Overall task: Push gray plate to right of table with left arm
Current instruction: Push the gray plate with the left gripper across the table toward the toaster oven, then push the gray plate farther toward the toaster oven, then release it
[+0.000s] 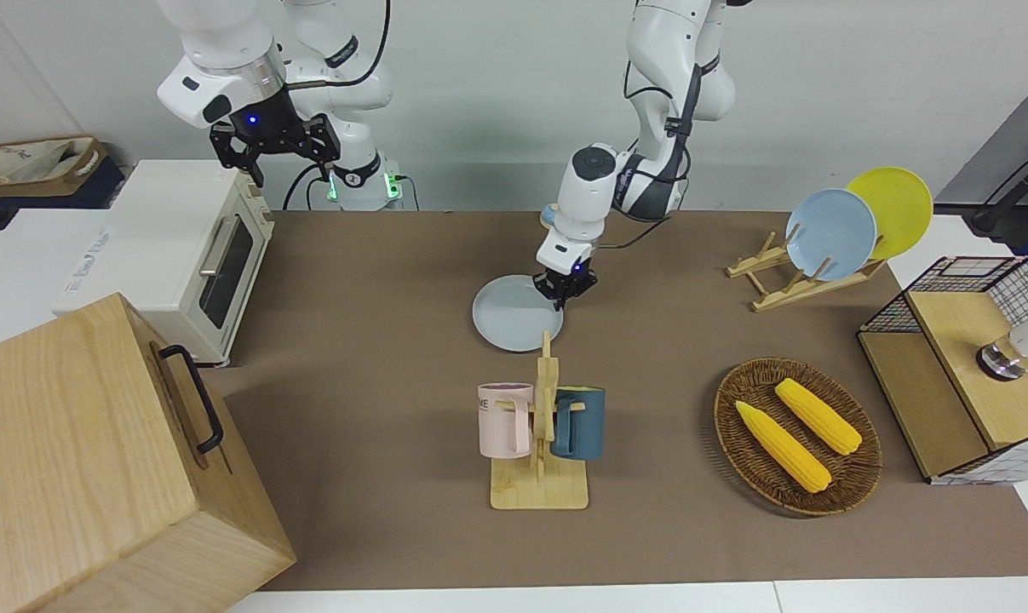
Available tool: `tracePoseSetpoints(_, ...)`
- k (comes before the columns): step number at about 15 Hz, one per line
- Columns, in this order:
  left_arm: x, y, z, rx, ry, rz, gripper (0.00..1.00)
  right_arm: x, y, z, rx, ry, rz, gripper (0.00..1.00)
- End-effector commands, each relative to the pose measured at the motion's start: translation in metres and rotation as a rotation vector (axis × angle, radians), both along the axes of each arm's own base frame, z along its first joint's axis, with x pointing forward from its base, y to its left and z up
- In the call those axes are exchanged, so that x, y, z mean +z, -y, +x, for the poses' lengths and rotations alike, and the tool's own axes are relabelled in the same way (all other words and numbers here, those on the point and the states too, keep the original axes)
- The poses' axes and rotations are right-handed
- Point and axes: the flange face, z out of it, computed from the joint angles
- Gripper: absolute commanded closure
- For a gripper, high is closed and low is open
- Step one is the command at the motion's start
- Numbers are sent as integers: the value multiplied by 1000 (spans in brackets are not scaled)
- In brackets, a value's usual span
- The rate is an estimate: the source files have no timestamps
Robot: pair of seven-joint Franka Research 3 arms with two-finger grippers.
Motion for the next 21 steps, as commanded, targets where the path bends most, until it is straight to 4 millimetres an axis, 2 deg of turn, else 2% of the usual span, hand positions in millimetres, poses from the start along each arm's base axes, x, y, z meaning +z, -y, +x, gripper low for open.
tracePoseSetpoints(1, -8, 22, -4, 12, -4, 1, 1000, 4, 1, -3, -15, -4, 1, 17)
tracePoseSetpoints(5, -11, 54, -15, 21, -8, -10, 1000, 4, 1, -3, -15, -4, 1, 17)
tracePoseSetpoints(7, -9, 64, -17, 26, -8, -15, 1000, 4, 2, -3, -17, -4, 1, 17)
tracePoseSetpoints(12, -11, 107, -24, 33, -10, -36, 1000, 4, 1, -3, -15, -4, 1, 17)
tracePoseSetpoints(21, -20, 159, -28, 45, 21, -39, 1000, 4, 1, -3, -14, -4, 2, 17)
